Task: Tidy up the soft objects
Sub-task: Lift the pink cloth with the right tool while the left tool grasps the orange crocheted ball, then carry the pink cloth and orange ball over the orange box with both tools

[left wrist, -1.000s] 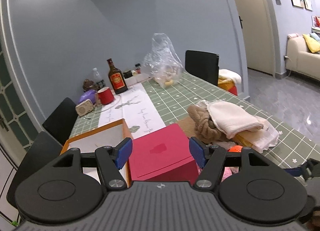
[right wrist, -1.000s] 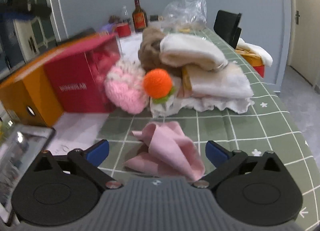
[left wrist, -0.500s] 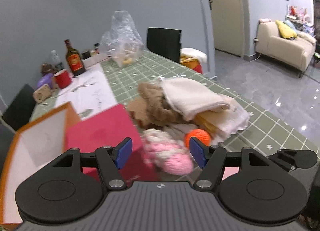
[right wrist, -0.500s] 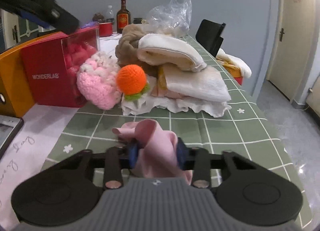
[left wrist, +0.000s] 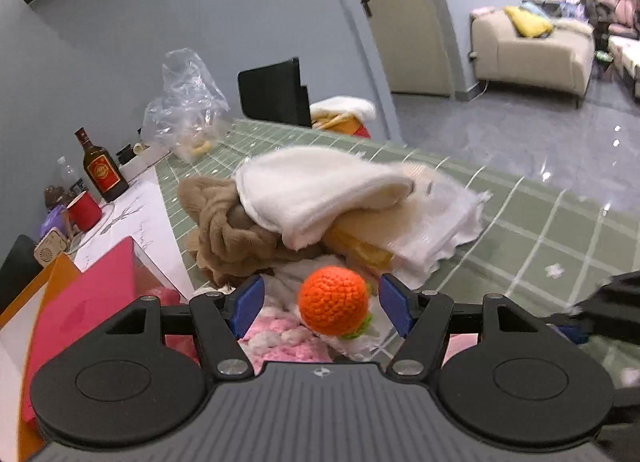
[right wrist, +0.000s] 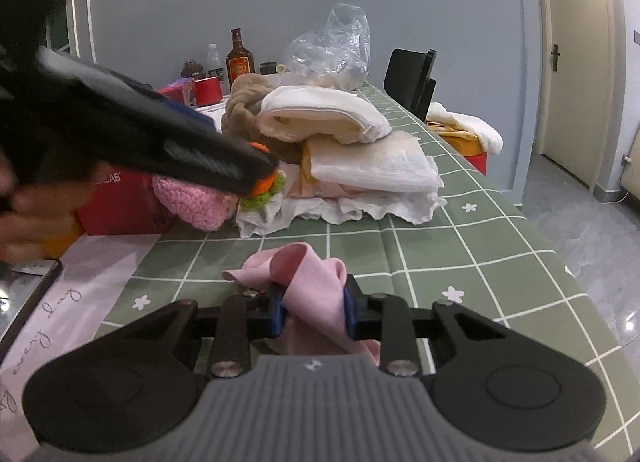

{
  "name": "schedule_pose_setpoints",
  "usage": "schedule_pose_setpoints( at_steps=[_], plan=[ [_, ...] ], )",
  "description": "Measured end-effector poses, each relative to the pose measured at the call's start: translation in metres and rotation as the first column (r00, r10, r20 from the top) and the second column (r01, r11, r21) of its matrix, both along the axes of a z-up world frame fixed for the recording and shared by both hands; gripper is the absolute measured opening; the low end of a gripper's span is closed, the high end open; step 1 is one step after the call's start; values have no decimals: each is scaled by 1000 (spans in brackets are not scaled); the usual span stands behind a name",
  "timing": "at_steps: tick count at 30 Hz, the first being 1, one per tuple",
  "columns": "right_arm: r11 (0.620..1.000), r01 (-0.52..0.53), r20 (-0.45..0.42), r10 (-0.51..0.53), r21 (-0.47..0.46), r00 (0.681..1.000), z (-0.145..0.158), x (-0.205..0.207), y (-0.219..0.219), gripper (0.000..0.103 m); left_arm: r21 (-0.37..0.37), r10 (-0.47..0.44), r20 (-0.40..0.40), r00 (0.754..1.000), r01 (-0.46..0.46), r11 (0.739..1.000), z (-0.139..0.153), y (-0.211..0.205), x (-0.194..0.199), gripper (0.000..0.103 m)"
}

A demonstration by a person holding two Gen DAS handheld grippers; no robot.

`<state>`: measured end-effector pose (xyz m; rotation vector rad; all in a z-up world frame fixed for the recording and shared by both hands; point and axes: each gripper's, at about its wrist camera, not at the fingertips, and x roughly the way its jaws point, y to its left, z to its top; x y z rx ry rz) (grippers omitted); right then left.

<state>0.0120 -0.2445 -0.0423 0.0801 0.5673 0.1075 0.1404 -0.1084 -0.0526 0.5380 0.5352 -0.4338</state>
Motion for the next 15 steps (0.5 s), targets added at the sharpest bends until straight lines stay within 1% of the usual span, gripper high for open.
schedule_pose_setpoints(
  at_steps=[1, 3, 4, 5, 6, 7, 12, 15],
  plan=[
    [1000, -1, 1, 1, 0, 1000, 0, 0, 0, 27, 6, 17, -10, 1000, -17, 1000, -4, 0, 4, 77],
    [1000, -1, 1, 1, 8, 1000, 0, 0, -1, 27, -4, 41, -43, 998, -42, 999, -9, 1, 14, 75],
    [1000, 0, 1, 0, 16, 1000, 0, 0, -2, 27, -15, 42, -65, 997, -43, 999, -9, 3, 18, 71],
    [1000, 1, 1, -1, 25, 1000, 0, 0, -3, 27, -26, 33, -86, 996, -35, 999, -9, 5, 20, 58],
    [999, 2, 1, -2, 34, 1000, 0, -1, -4, 27, -36, 12, -112, 994, -16, 999, -7, 7, 21, 50],
    [999, 2, 1, -2, 39, 1000, -1, 0, -5, 27, -41, -1, -133, 991, -5, 999, -6, 8, 22, 47],
    [999, 4, 3, -4, 39, 1000, -1, -1, -4, 27, -117, 13, -164, 986, -32, 993, 9, 23, 21, 47],
    [999, 6, 3, -6, 54, 1000, -1, -1, -6, 27, -133, 15, -136, 991, -33, 991, 20, 31, 11, 47]
  ],
)
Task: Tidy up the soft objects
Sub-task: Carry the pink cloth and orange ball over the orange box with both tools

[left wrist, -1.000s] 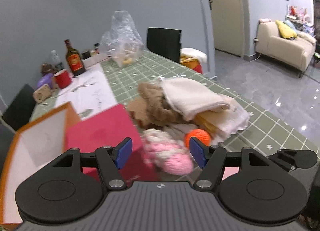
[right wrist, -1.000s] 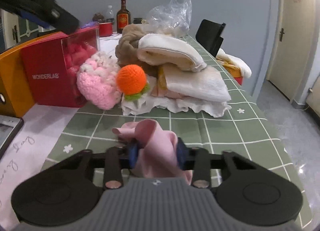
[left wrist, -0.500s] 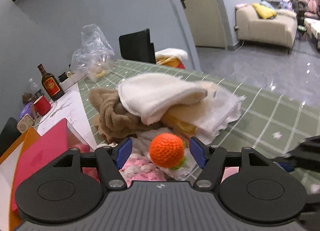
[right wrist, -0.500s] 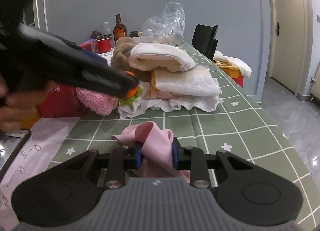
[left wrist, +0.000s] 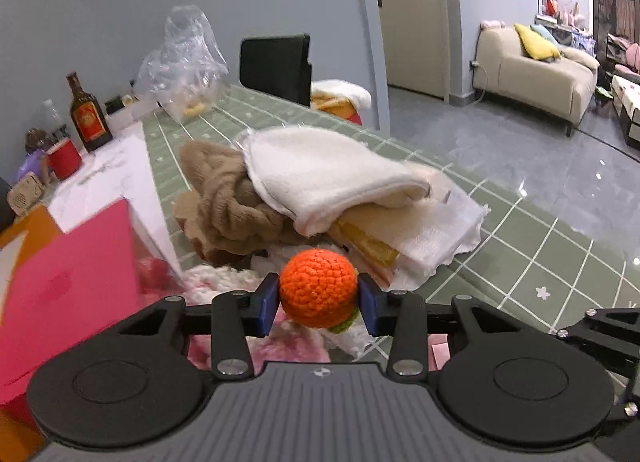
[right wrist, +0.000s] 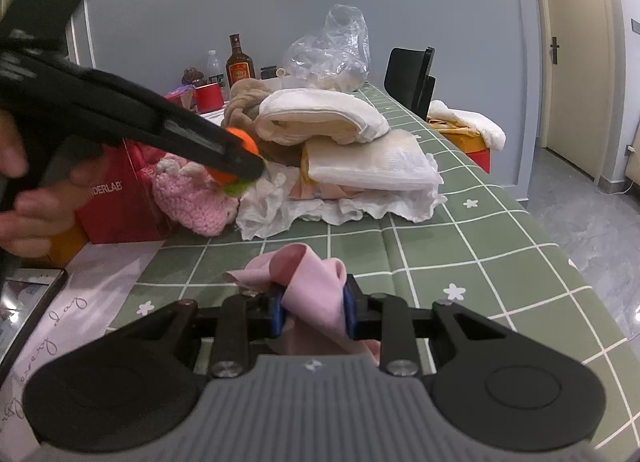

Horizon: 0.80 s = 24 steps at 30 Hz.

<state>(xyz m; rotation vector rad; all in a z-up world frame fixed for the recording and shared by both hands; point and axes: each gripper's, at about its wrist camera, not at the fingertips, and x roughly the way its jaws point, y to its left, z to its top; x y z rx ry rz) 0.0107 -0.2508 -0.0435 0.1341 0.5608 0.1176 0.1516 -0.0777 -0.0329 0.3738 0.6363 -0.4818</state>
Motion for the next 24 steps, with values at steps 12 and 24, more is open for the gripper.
schedule_pose_setpoints(
  at_steps=[12, 24],
  plan=[
    [1000, 20, 7, -20, 13, 1000, 0, -2, -2, 16, -173, -46, 37, 998, 51, 984, 45, 37, -38, 47],
    [1000, 29, 50, -29, -7, 998, 13, -16, 7, 11, -212, 126, 231, 965, -76, 974, 86, 89, -84, 47]
  ],
)
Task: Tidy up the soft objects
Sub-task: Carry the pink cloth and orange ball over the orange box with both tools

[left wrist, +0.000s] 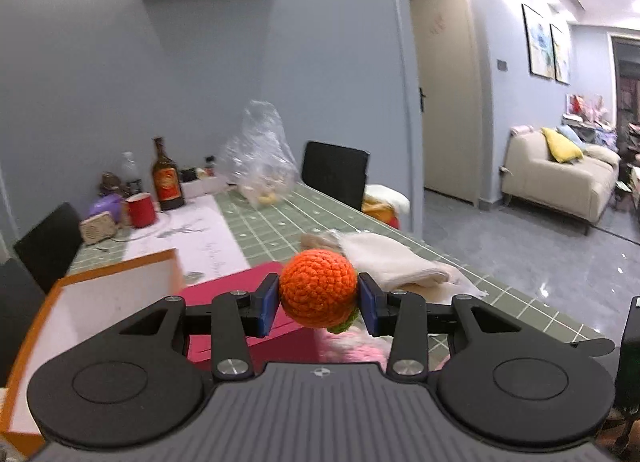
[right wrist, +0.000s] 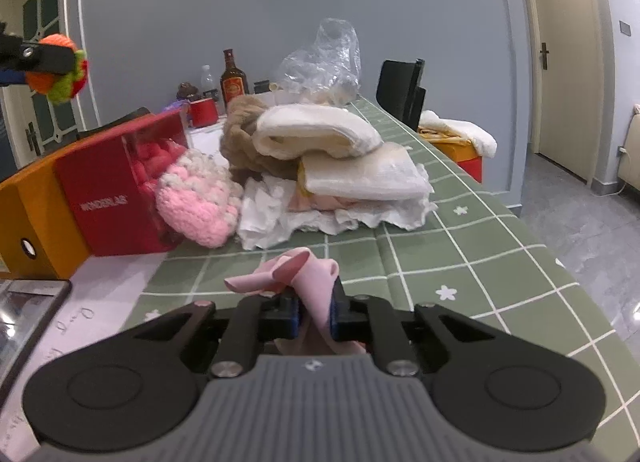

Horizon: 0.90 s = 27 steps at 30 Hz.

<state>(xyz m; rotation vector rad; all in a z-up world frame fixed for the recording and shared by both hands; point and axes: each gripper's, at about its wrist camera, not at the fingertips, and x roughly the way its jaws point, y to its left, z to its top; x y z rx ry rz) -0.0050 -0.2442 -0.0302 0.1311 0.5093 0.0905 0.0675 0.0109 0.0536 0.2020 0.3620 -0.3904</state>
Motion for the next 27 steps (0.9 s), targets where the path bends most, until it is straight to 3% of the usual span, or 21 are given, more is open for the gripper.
schedule_pose_setpoints(
  at_steps=[9, 14, 18, 27],
  plan=[
    [997, -60, 106, 53, 55, 993, 48, -9, 20, 11, -33, 135, 110, 985, -132, 991, 10, 58, -23, 47],
    [985, -163, 160, 153, 52, 975, 79, -1, 46, 11, -63, 215, 150, 965, -208, 976, 10, 92, -31, 47],
    [964, -262, 206, 249, 39, 946, 108, 11, 78, 11, -105, 286, 138, 948, -273, 956, 9, 120, -30, 47],
    [901, -434, 281, 416, 1, 865, 145, 35, 154, 11, -240, 439, 32, 898, -420, 875, -1, 186, -24, 47]
  ],
)
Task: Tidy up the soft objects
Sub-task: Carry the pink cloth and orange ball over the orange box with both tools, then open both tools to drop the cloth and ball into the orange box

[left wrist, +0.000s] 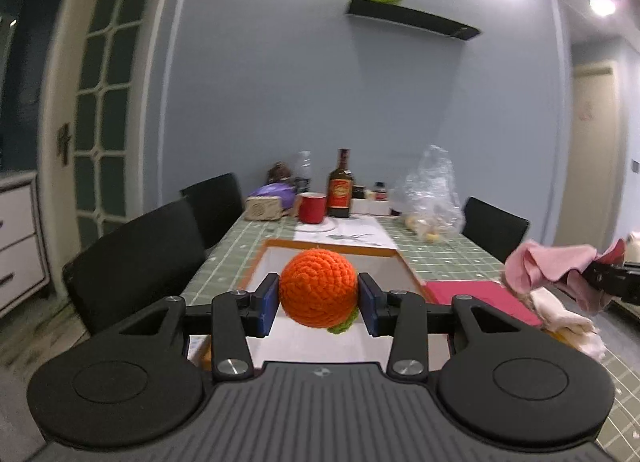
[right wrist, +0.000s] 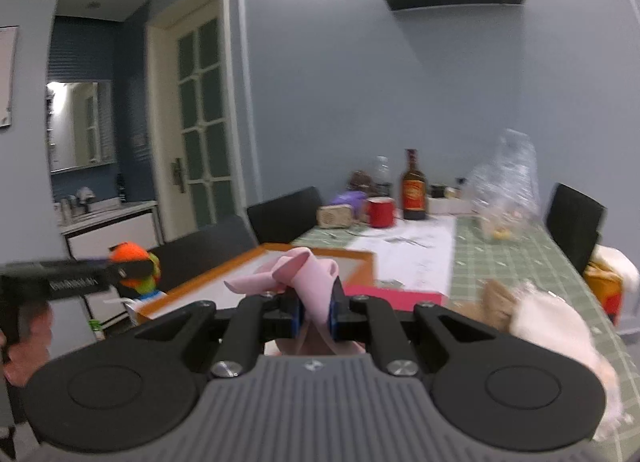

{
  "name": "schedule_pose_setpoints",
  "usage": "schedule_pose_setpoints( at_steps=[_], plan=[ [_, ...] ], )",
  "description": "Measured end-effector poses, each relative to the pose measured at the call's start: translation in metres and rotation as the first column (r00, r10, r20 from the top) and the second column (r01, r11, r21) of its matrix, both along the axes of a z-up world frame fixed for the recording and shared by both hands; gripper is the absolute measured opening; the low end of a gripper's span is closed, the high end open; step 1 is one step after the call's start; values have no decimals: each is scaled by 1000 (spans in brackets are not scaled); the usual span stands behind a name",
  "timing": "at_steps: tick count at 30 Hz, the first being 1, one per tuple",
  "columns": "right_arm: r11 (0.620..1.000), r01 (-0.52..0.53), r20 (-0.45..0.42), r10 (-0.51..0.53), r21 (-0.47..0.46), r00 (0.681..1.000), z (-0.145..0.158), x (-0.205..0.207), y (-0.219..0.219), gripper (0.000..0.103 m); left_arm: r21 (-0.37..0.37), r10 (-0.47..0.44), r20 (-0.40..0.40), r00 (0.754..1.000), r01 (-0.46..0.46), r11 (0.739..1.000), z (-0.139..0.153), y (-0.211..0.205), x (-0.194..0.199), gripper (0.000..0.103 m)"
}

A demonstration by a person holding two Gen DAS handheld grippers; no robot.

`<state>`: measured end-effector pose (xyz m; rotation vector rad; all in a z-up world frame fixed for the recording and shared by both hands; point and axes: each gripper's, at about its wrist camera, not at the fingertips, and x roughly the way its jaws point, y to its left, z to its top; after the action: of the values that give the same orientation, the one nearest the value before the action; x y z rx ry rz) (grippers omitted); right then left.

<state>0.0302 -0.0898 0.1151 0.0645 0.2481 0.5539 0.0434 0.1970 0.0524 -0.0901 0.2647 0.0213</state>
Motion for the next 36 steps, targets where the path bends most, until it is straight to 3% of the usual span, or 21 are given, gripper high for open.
schedule_pose_setpoints(
  at_steps=[4, 9, 15, 19, 23, 27, 30, 36],
  plan=[
    [996, -92, -5, 92, -14, 996, 6, 21, 38, 11, -15, 58, -49, 997, -59, 998, -1, 15, 9, 47],
    [971, -216, -120, 203, -107, 972, -1, 62, 92, 11, -11, 95, -121, 988, -97, 995, -6, 23, 23, 47],
    [936, -287, -265, 230, -203, 937, -24, 111, 139, 11, 21, 119, -193, 974, -117, 993, -15, 24, 48, 47],
    [902, -327, -314, 235, -281, 920, -39, 133, 162, 11, 54, 147, -293, 945, -137, 989, -24, 25, 63, 47],
    [848, -396, -359, 268, -353, 894, -46, 146, 180, 10, 88, 147, -309, 940, -125, 988, -29, 20, 65, 47],
    [801, -397, -320, 271, -447, 908, -52, 150, 189, 10, 101, 167, -357, 919, -140, 985, -32, 17, 69, 47],
    [804, -417, -335, 288, -425, 897, -60, 153, 186, 10, 105, 180, -390, 903, -151, 983, -33, 16, 73, 50],
    [820, -432, -342, 311, -375, 887, -55, 151, 177, 10, 158, 200, -358, 912, -152, 976, -26, 5, 62, 61]
  ],
)
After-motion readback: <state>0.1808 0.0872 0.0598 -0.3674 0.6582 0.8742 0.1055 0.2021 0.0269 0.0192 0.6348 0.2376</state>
